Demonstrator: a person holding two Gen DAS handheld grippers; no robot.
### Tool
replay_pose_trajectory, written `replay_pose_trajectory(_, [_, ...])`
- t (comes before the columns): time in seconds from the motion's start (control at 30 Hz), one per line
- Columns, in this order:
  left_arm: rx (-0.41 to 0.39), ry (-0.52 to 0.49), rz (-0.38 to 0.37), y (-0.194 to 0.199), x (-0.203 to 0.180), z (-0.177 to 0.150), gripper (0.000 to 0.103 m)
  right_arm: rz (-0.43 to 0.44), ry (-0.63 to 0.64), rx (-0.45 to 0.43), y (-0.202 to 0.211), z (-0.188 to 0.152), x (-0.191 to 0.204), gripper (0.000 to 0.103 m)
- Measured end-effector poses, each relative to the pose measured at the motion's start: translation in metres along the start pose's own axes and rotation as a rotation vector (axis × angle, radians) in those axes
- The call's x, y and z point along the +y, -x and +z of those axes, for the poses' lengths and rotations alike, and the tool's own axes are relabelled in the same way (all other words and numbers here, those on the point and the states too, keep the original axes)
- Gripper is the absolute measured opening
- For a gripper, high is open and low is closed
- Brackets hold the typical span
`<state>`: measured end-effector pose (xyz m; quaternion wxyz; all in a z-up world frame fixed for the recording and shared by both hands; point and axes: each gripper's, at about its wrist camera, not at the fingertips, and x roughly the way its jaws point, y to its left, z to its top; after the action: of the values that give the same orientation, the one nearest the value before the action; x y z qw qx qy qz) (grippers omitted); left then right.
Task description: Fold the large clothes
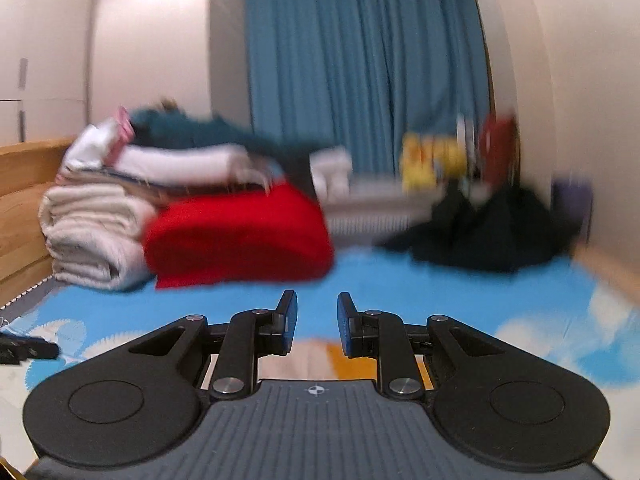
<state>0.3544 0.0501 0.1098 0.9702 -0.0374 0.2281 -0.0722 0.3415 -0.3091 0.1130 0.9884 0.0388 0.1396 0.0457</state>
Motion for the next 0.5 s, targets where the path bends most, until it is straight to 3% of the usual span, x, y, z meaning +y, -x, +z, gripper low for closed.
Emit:
replay_pose_trajectory(0.13, [-0.051,0.029,-0.009,0.1,0.01,-0.017,0.04,-0.064,0.08,-0.143,0.091,0.025,0.004,0.023])
replay_pose_trajectory(0.27, [-0.054,0.027,-0.003,0.185,0.014,-0.06,0.04,-0.108,0.093,-0.177,0.184,0.025,-0.002,0.023])
replay_pose_trajectory(0.43, [-0.04,0.005,0.023,0.248,0.018,-0.133,0.04,-0.168,0.102,-0.192,0.293,0.008,-0.015,0.023])
replay_pose_trajectory(0.5, [-0.013,0.057,0.025,0.26,0.022,-0.142,0.039,-0.196,0.102,-0.18,0.325,-0.003,-0.021,0.023])
